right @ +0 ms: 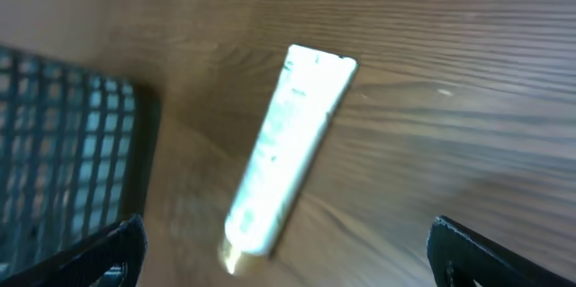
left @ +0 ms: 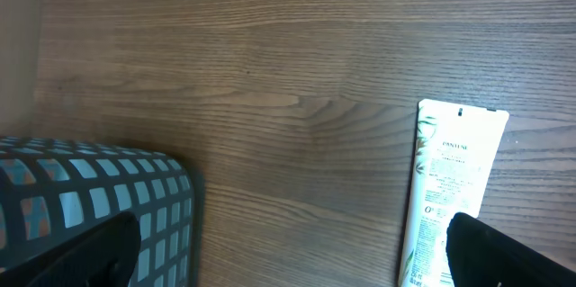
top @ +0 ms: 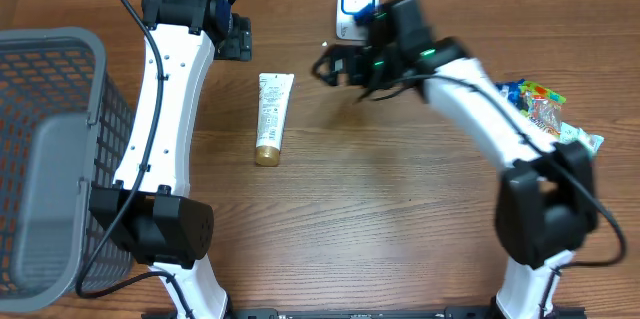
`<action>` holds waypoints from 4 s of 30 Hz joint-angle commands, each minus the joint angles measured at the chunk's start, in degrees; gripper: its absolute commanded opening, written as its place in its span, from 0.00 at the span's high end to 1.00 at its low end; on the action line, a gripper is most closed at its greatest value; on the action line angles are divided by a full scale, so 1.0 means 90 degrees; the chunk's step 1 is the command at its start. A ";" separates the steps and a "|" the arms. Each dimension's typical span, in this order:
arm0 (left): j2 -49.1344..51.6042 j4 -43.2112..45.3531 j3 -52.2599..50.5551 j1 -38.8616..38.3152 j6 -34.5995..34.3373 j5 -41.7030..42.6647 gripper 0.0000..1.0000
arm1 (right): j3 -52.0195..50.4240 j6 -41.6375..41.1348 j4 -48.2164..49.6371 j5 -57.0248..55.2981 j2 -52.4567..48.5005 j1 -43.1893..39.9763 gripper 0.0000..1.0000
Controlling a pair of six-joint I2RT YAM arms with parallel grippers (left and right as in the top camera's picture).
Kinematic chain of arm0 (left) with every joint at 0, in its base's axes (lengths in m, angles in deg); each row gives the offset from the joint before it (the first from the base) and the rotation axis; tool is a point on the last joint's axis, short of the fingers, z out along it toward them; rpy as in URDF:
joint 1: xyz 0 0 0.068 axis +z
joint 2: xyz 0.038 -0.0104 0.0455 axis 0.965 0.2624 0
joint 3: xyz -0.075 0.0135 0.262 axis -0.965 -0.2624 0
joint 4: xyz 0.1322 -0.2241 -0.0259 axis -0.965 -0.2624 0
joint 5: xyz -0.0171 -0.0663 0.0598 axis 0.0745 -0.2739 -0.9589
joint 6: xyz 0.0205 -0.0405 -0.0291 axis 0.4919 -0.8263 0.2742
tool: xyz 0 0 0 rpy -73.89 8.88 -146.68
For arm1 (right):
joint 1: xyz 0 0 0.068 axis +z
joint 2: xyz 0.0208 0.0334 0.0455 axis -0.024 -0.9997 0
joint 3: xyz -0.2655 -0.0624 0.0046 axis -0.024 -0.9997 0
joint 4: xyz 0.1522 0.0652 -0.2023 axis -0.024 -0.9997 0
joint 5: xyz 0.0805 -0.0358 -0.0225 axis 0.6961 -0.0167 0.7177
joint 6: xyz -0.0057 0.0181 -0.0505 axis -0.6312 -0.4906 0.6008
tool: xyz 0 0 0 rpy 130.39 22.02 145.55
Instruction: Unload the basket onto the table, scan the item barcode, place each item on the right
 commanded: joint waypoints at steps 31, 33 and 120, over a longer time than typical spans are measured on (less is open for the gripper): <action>0.0053 -0.1052 0.2310 -0.0039 -0.0119 0.0187 0.00 | -0.0024 -0.2351 0.2086 -0.2730 -0.1994 0.1787 0.19; 0.0053 -0.1093 0.2494 -0.0046 -0.0119 0.0214 0.00 | -0.0024 -0.2395 0.2191 -0.2732 -0.2038 0.1787 0.23; 0.0056 -0.1098 0.2480 -0.0044 -0.0119 0.0211 0.00 | 0.0624 -0.0168 -0.2327 -0.1977 -0.0792 0.0209 0.17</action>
